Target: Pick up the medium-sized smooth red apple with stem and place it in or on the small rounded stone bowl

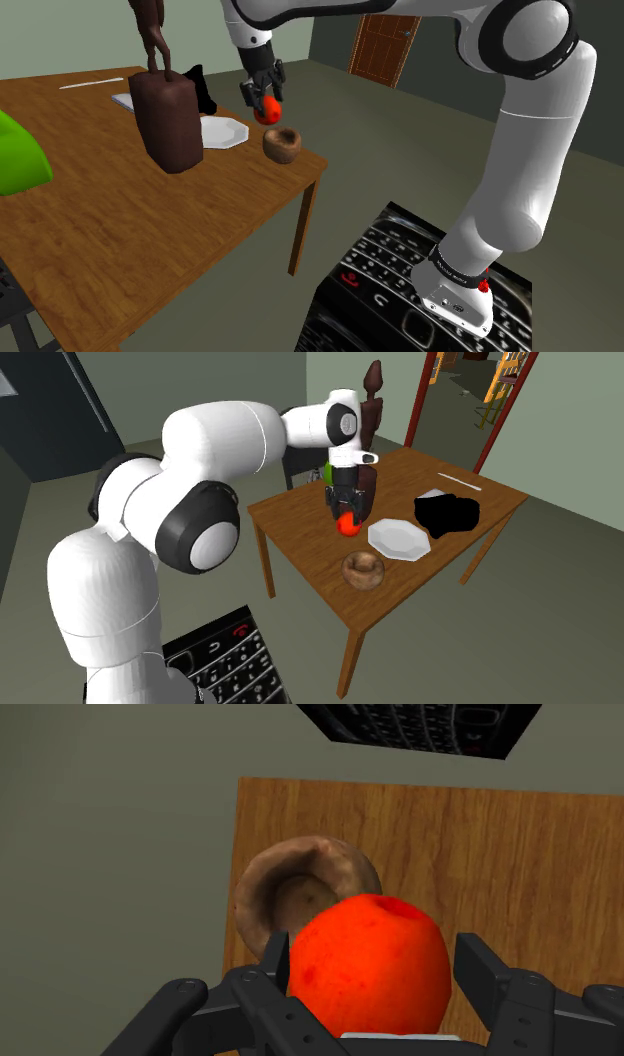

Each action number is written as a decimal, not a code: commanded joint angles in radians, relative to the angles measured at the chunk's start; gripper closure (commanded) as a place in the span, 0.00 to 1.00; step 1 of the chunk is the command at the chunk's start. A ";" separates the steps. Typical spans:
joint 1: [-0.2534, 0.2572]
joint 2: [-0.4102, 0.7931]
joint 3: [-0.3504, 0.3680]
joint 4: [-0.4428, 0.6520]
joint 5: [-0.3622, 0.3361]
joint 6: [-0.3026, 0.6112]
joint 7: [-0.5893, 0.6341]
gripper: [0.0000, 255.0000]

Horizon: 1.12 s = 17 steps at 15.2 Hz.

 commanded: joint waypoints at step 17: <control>-0.123 -0.075 -0.060 -0.245 -0.003 0.216 -0.109 1.00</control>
